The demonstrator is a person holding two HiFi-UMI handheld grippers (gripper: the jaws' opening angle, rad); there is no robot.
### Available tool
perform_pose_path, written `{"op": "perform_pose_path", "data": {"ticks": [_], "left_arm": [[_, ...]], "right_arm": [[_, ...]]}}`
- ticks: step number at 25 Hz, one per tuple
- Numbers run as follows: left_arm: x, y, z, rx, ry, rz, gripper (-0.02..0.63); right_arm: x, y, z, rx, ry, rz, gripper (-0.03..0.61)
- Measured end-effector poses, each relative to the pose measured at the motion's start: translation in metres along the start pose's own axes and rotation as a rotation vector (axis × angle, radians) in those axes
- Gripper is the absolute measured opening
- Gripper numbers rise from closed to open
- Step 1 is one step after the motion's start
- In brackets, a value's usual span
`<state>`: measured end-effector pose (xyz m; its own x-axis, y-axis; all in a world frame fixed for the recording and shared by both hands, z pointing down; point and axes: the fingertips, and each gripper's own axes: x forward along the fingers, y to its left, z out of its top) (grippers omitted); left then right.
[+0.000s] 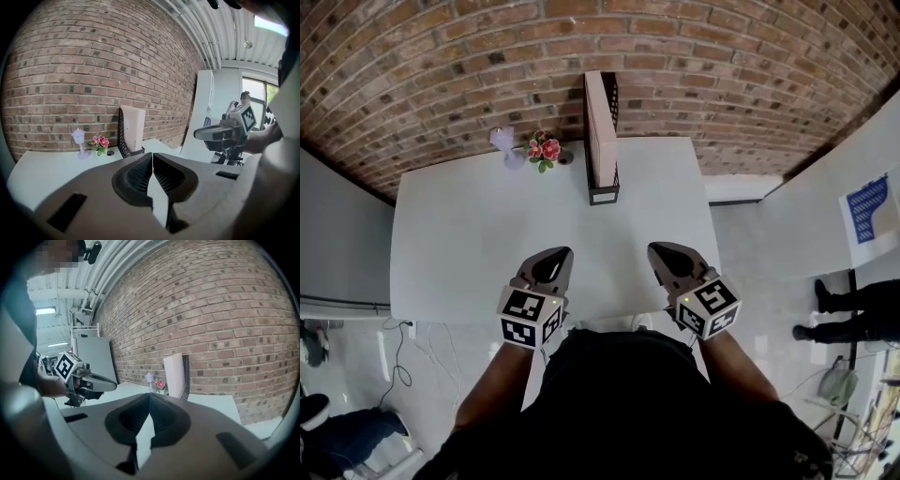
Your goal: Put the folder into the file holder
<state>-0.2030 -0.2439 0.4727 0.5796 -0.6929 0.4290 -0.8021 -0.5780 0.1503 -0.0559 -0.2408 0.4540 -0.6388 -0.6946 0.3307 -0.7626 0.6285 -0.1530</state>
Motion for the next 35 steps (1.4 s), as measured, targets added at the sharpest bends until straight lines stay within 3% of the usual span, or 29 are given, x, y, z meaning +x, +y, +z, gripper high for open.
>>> {"op": "perform_pose_path", "data": {"ticks": [35], "left_arm": [[-0.003,0.004,0.005,0.02,-0.006,0.014,0.006]], "right_arm": [[0.005,0.001,-0.01,0.026,0.007,-0.015,0.003]]}}
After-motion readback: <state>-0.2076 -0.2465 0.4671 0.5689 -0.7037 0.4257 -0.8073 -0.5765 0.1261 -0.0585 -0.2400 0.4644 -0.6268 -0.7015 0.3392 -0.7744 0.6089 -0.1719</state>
